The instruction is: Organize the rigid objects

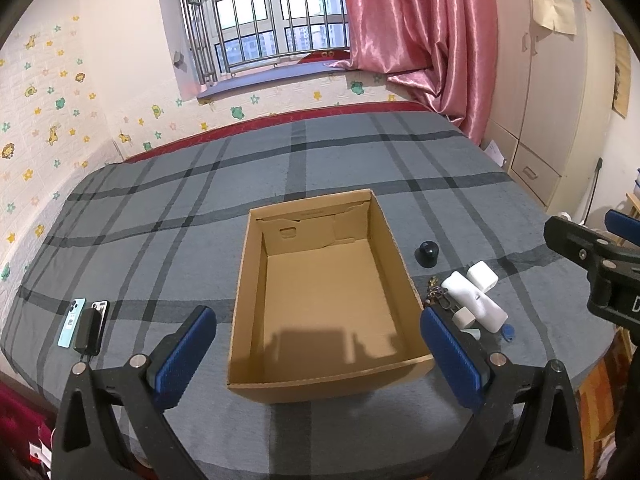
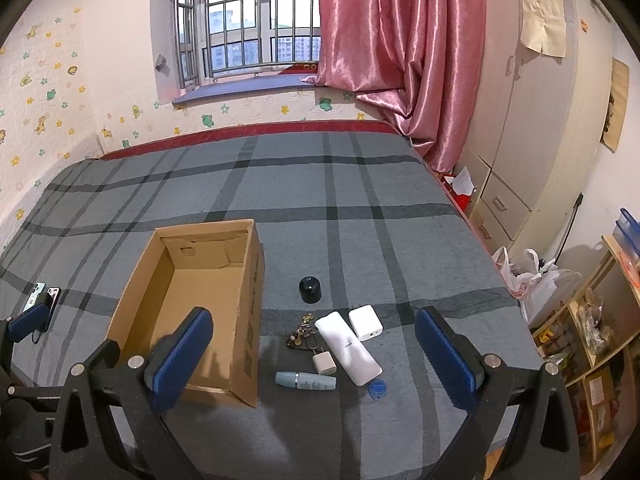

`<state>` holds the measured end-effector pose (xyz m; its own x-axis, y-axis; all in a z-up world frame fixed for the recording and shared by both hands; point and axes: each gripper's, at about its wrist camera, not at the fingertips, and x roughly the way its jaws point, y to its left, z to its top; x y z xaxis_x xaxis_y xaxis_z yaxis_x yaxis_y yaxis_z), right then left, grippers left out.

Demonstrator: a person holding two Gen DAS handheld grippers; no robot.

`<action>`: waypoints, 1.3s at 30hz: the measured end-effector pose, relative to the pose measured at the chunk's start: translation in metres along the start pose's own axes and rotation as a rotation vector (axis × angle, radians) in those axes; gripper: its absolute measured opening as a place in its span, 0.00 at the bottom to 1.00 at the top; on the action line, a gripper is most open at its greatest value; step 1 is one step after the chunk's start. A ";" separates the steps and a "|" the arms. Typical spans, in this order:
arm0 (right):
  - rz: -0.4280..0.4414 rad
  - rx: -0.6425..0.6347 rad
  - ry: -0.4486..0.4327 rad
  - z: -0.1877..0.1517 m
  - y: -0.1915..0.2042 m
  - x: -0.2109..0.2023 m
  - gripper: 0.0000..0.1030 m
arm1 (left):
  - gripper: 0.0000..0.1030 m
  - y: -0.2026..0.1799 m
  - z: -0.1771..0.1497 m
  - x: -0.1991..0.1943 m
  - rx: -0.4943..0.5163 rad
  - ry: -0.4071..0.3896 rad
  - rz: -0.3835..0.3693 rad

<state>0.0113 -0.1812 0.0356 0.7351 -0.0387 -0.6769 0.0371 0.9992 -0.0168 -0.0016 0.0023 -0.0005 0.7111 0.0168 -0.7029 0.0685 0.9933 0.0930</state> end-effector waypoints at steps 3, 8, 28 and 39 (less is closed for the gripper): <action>0.003 -0.002 0.001 -0.001 0.000 0.000 1.00 | 1.00 -0.001 0.000 0.001 0.004 0.001 0.005; 0.003 -0.002 0.000 -0.001 -0.001 -0.001 1.00 | 1.00 0.001 0.000 0.001 -0.001 -0.004 0.010; -0.007 -0.005 -0.014 0.000 -0.002 0.000 1.00 | 1.00 0.005 0.002 0.005 0.000 -0.019 0.022; -0.013 -0.009 -0.024 0.002 -0.002 0.004 1.00 | 1.00 0.009 0.003 0.006 0.002 -0.035 0.012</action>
<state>0.0154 -0.1832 0.0348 0.7504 -0.0514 -0.6590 0.0402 0.9987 -0.0322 0.0053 0.0109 -0.0018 0.7356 0.0249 -0.6769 0.0613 0.9928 0.1030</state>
